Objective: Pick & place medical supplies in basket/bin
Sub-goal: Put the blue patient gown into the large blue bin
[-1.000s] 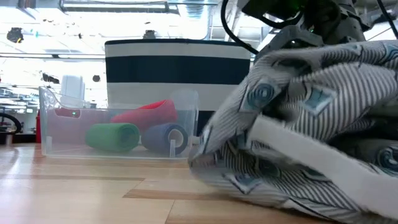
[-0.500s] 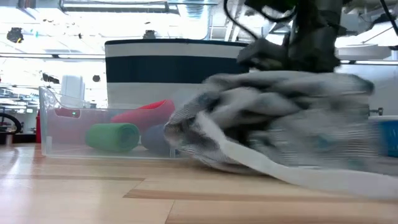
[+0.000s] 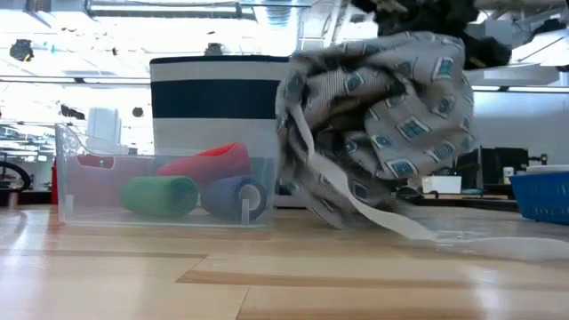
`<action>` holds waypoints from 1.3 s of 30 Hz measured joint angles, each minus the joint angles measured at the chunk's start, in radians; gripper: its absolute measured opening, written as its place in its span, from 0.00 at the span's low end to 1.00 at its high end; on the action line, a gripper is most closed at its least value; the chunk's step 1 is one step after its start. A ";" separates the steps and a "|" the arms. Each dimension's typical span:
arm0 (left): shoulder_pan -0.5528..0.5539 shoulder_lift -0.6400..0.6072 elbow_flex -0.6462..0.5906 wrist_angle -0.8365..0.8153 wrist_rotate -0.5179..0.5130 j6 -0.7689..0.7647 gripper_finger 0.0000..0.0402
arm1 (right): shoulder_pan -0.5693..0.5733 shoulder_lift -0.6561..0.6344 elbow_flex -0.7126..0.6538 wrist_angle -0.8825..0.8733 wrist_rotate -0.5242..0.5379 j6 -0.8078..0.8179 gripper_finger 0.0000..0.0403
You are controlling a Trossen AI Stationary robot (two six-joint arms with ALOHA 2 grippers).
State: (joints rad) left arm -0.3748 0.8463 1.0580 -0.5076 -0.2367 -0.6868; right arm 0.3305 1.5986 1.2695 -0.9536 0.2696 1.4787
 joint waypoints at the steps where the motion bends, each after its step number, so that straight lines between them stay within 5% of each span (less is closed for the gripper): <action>1: 0.000 0.000 0.000 0.001 -0.001 0.000 0.66 | 0.000 0.000 0.019 -0.013 0.013 -0.014 0.08; 20: 0.000 0.082 0.000 0.063 -0.020 -0.011 0.66 | 0.051 -0.003 0.396 -0.097 0.224 -0.180 0.08; 26: 0.000 0.085 0.000 0.073 -0.001 -0.026 0.66 | -0.027 -0.003 0.547 -0.081 0.287 -0.302 0.08; 39: 0.000 0.021 0.000 0.080 -0.010 0.034 0.66 | -0.298 -0.004 0.783 0.251 0.275 -0.672 0.08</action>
State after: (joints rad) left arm -0.3748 0.8673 1.0576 -0.4272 -0.2462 -0.6531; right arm 0.0327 1.5948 2.0527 -0.7023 0.5447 0.8070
